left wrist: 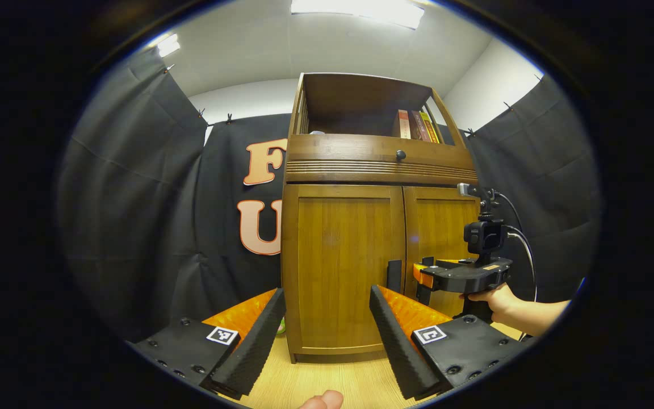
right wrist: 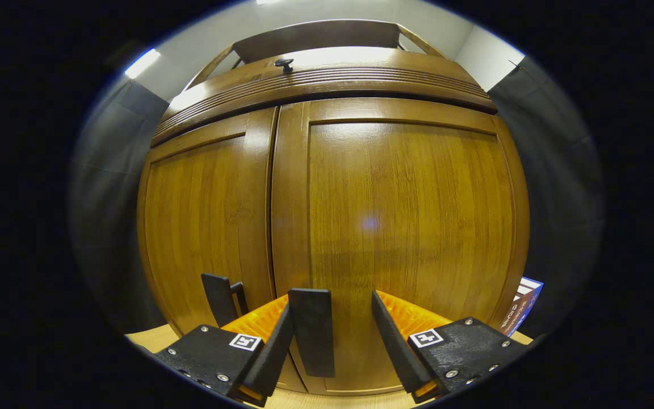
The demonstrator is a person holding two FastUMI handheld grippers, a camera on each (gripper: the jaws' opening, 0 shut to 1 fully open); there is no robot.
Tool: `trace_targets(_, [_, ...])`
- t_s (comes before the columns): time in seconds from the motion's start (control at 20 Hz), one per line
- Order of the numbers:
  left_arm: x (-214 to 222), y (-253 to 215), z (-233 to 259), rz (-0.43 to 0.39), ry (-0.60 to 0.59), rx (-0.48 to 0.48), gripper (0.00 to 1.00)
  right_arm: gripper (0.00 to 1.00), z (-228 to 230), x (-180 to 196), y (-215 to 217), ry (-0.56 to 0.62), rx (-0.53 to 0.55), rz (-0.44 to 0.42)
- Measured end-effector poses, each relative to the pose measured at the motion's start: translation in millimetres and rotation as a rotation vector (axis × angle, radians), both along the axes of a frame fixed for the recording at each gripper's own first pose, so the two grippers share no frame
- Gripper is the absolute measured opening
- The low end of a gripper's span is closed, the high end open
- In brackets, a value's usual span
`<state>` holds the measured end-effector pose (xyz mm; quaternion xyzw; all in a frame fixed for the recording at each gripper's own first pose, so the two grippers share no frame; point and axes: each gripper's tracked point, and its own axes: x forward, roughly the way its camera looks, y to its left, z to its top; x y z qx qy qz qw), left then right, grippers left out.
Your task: Open the right door of the double-door shoe cabinet with the right hand, and open the left door with the left hand.
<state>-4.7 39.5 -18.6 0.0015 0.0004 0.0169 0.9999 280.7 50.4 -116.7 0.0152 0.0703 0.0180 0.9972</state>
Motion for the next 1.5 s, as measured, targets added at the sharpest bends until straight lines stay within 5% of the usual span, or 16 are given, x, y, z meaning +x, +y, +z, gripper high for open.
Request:
trace_targets(0.05, [0, -1, -2, -0.003, 0.002, -0.001, 0.96, 0.73, 0, 1, 2, 0.001, 0.000, 0.003])
trace_targets(0.1, [0, -2, -1, -0.003, 0.002, 0.001, 0.97, 0.80, -1, 0, 5, 0.004, 0.003, 0.009])
trace_targets(0.2, [0, -3, -1, -0.001, -0.001, 0.009, 0.97, 0.48, -4, 1, 12, 0.012, 0.012, 0.024])
trace_targets(0.25, [-1, -3, -2, 0.001, -0.004, 0.012, 0.97, 0.56, -6, 1, 16, 0.021, 0.020, 0.037])
trace_targets(0.35, [0, -4, -1, 0.003, -0.008, 0.018, 0.97, 0.36, -7, 1, 15, 0.026, 0.017, 0.038])
trace_targets(0.5, [-2, -5, 0, 0.005, -0.013, 0.027, 0.97, 0.31, -7, -4, 15, 0.032, 0.025, 0.057])
trace_targets(0.55, [-4, -5, 0, 0.006, -0.012, 0.029, 0.99, 0.22, -6, -8, 15, 0.033, 0.024, 0.063])
trace_targets(0.7, [-6, -7, -4, -0.002, -0.007, 0.026, 0.95, 0.22, -1, -26, 14, 0.023, 0.034, 0.100])
trace_targets(0.75, [-6, -9, -7, -0.005, -0.003, 0.023, 0.96, 0.30, 1, -35, 13, 0.019, 0.045, 0.119])
trace_targets(1.05, [-10, -13, -10, -0.003, 0.006, 0.017, 0.97, 0.30, 20, -109, -12, -0.004, 0.086, 0.193])
trace_targets(1.35, [-17, -27, -3, -0.024, -0.010, 0.017, 0.98, 0.30, 34, -174, -59, -0.001, 0.042, 0.162])
trace_targets(1.4, [-18, -30, -1, -0.030, -0.015, 0.016, 0.96, 0.39, 36, -183, -69, 0.001, 0.034, 0.148])
trace_targets(1.5, [-20, -36, 0, -0.043, -0.019, 0.016, 0.96, 0.29, 39, -197, -88, 0.005, 0.008, 0.123])
